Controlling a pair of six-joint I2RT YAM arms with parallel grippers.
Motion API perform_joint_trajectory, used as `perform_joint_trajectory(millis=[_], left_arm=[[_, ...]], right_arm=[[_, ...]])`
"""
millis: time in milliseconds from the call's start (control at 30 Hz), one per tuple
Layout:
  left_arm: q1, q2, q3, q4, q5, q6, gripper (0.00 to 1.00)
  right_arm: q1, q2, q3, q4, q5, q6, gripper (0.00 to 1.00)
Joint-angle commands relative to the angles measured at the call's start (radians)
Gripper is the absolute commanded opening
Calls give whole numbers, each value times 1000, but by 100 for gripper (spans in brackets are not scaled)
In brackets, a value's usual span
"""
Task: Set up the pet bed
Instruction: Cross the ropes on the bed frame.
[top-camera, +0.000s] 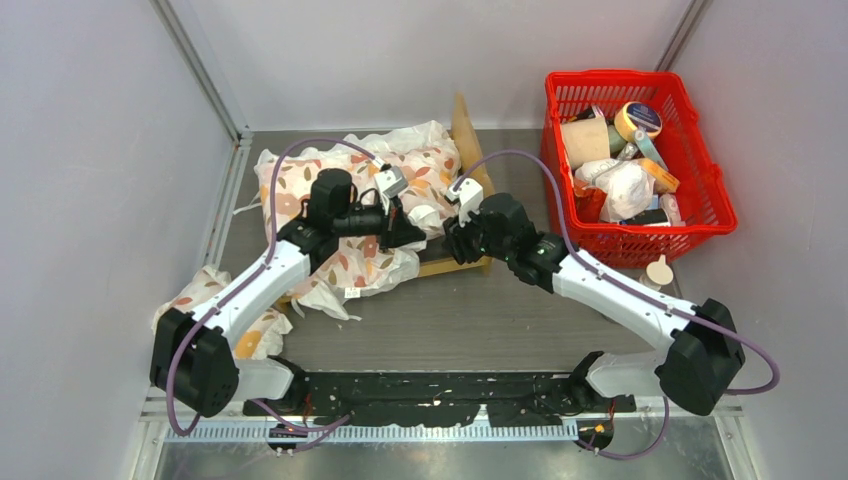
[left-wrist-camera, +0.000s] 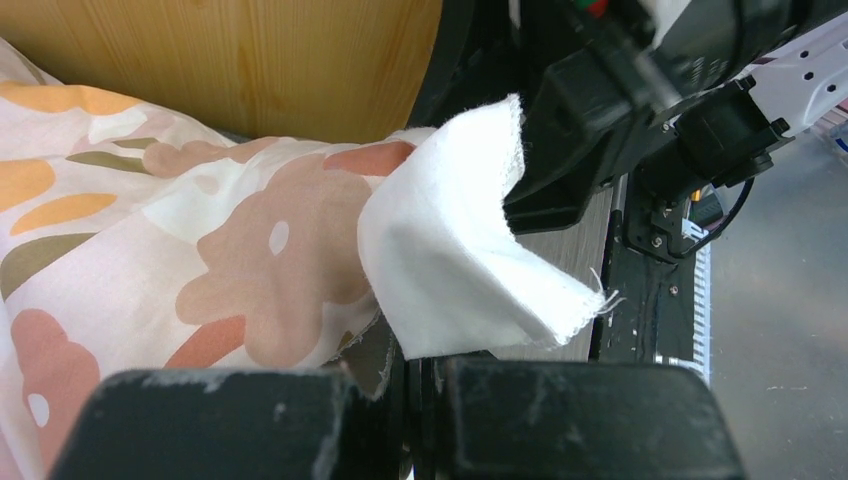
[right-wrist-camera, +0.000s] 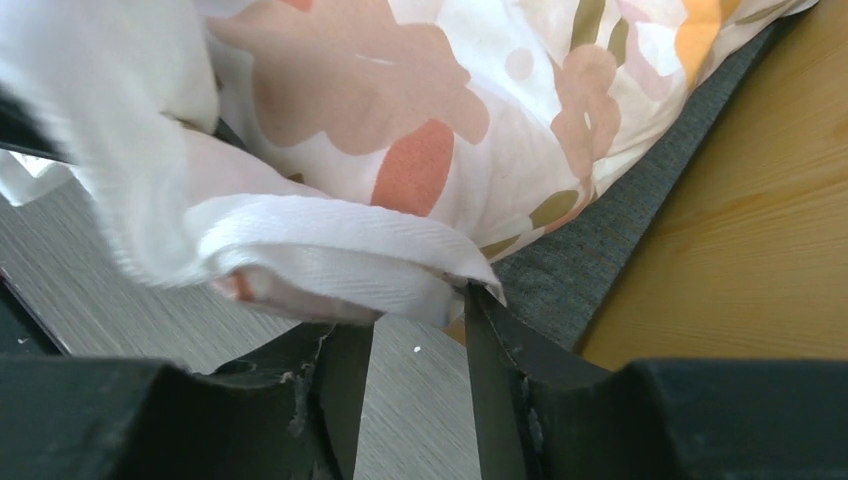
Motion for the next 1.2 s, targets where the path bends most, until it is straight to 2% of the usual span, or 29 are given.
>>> perform_joint_trajectory(millis=[0, 33, 100, 133, 200, 467, 833, 1000, 1167], left_arm=[[8, -19, 43, -2, 18, 22, 0], [8, -18, 42, -2, 18, 22, 0], [8, -14, 38, -5, 13, 28, 0], [8, -12, 39, -9, 9, 31, 0], [8, -6, 40, -13, 3, 34, 0], [3, 11, 47, 40, 2, -5, 0], [2, -13, 2, -25, -55, 27, 0], [2, -23, 20, -53, -82, 34, 0], [2, -22, 11, -61, -90, 59, 0]], right_arm=[[2, 26, 39, 48, 17, -32, 41], [2, 28, 36, 52, 22, -32, 39], [2, 25, 25, 55, 49, -40, 25], [2, 24, 18, 55, 74, -49, 12], [2, 13, 14, 49, 98, -66, 6], [2, -8, 65, -42, 173, -134, 5], [2, 47, 26, -27, 5, -76, 5], [2, 23, 56, -33, -20, -61, 5], [2, 67, 35, -36, 23, -63, 5]])
